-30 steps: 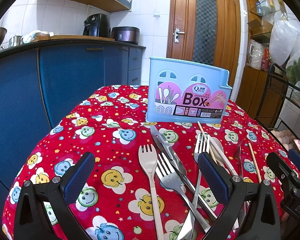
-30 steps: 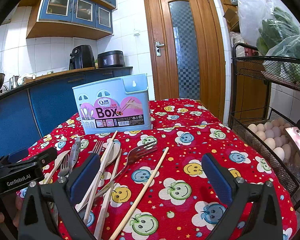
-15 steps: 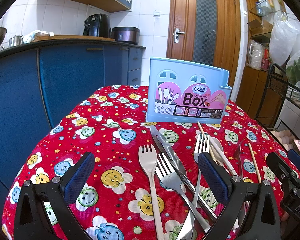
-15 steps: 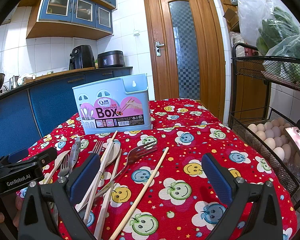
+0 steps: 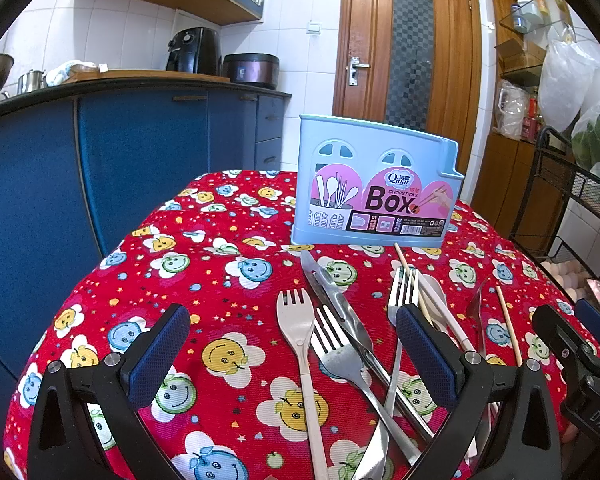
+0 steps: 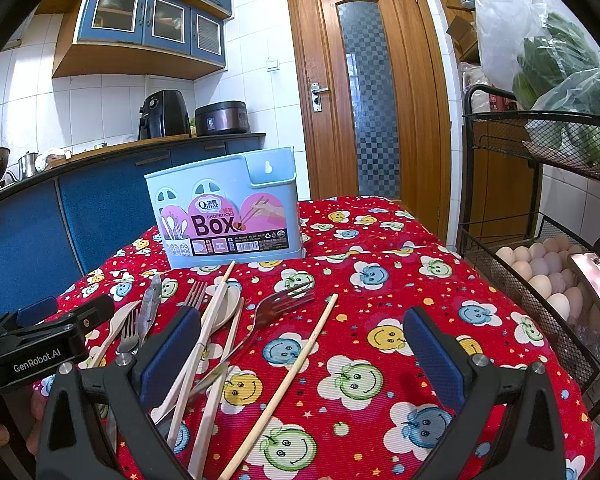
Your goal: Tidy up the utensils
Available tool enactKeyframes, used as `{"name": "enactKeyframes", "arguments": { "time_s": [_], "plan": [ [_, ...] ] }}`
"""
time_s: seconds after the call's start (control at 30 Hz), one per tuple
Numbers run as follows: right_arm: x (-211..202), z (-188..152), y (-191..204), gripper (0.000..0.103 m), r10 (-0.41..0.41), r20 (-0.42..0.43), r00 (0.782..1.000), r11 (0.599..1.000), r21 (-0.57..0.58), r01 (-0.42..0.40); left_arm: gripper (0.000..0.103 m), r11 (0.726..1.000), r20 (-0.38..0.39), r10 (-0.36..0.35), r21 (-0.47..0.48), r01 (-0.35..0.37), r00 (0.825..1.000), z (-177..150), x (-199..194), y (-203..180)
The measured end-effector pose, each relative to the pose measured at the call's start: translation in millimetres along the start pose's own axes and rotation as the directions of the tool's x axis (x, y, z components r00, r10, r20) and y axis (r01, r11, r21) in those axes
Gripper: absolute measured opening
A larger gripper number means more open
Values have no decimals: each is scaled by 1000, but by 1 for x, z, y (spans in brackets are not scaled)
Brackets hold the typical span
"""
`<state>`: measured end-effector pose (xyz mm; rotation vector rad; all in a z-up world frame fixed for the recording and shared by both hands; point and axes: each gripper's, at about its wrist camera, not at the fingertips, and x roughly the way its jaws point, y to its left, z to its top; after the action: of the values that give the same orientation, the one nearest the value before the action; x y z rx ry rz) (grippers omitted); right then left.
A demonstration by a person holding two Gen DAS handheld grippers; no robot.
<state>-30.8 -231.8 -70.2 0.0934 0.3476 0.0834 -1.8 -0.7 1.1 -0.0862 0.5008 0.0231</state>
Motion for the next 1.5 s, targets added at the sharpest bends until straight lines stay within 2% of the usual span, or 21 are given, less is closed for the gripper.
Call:
{"name": "enactKeyframes", "arguments": {
  "time_s": [0.33, 0.43, 0.63, 0.77, 0.93, 1.0, 1.03, 1.23, 1.4, 1.5],
  "plan": [
    [6, 1, -2, 103, 4, -43, 999, 1000, 9, -4, 102, 1000, -24, -3, 4, 3, 1000, 0, 3, -5],
    [12, 2, -6, 103, 24, -101, 995, 999, 34, -21, 102, 1000, -49, -12, -3, 12, 999, 2, 9, -2],
    [27, 13, -16, 103, 52, -227, 973, 997, 64, -39, 102, 1000, -169, -31, -5, 31, 985, 11, 24, 8],
    [36, 22, -18, 103, 68, -294, 953, 997, 54, -54, 102, 999, -248, -43, -27, 38, 968, 17, 36, 16],
    [48, 27, -17, 102, 72, -356, 932, 997, 28, -66, 102, 999, -341, -32, 11, 37, 940, 19, 50, 18],
    [54, 27, -18, 98, 68, -391, 918, 998, 21, -65, 102, 999, -365, -16, 23, 26, 931, 19, 53, 20],
    [55, 28, -19, 92, 67, -402, 913, 998, 22, -63, 102, 999, -370, -4, 30, 17, 929, 19, 54, 21],
    [74, 27, -31, 77, 84, -517, 852, 996, 65, -59, 102, 997, -361, 62, 63, -42, 931, 24, 61, 32],
    [84, 27, -28, 69, 71, -558, 827, 997, 30, -65, 102, 996, -372, 77, 78, -52, 925, 27, 65, 38],
    [90, 28, -26, 69, 63, -574, 817, 998, 23, -60, 102, 997, -383, 45, 73, -18, 923, 29, 67, 36]
  ]
}}
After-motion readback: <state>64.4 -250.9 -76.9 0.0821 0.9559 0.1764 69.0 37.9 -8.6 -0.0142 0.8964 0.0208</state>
